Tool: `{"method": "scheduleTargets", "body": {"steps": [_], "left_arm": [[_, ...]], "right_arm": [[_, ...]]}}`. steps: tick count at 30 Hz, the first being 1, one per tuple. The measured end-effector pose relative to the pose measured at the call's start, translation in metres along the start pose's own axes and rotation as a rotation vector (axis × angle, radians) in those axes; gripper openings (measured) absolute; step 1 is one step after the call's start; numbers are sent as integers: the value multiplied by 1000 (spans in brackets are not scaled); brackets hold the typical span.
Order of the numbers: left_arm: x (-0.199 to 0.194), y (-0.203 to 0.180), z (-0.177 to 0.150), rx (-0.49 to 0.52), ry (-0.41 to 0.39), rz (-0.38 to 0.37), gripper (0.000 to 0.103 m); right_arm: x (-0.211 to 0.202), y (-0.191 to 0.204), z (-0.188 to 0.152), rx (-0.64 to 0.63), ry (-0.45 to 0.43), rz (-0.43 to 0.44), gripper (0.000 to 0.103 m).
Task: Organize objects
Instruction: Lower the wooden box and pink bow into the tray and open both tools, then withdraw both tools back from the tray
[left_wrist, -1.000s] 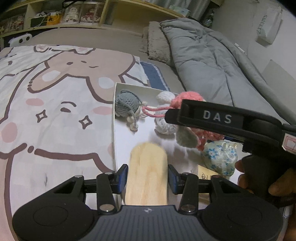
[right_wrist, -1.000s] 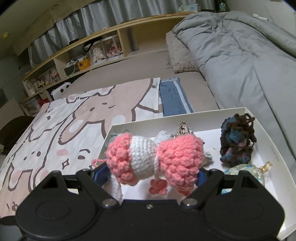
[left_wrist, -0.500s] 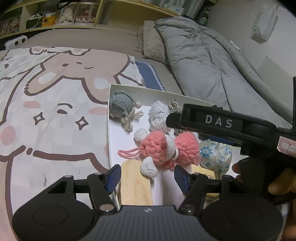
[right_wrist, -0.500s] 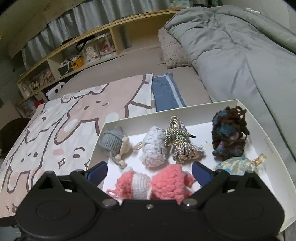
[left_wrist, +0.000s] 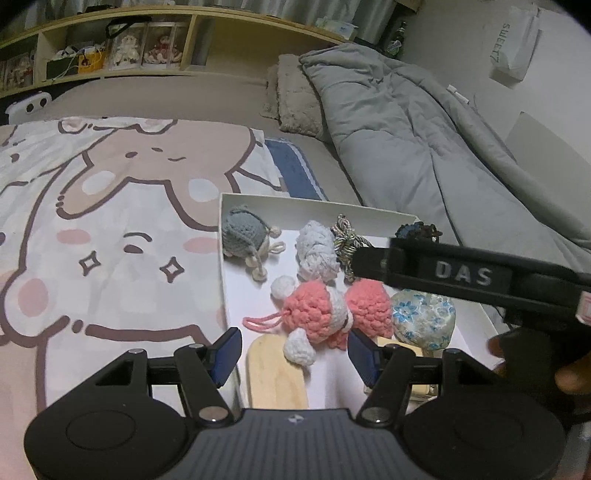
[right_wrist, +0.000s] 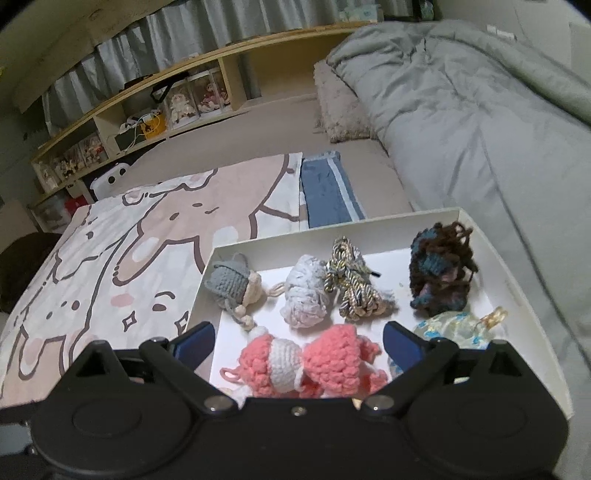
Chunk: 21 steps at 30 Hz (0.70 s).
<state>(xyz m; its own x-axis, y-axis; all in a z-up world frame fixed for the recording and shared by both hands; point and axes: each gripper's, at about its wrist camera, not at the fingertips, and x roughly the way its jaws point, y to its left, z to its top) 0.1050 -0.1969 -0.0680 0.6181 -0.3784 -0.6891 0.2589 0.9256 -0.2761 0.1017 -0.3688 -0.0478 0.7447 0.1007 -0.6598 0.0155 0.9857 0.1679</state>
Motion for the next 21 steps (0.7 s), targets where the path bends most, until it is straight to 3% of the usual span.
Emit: {"method": "scheduleTargets", "body": {"steps": [2,6,11,21], "left_arm": [[-4,2,1,4,-1,6,65],[-13,7,6,15,-15,23,84],[-25,14,13,25,-25,26,96],[-58,29,23,38,-55,33,103]], "right_arm": [[-7,3,2,-8,-9,-6,98],[-19,8,4,-18,-24,-25,98],[-37,10,8,-9,-53,-55,98],[-81,16,4,16,-126,-84,103]]}}
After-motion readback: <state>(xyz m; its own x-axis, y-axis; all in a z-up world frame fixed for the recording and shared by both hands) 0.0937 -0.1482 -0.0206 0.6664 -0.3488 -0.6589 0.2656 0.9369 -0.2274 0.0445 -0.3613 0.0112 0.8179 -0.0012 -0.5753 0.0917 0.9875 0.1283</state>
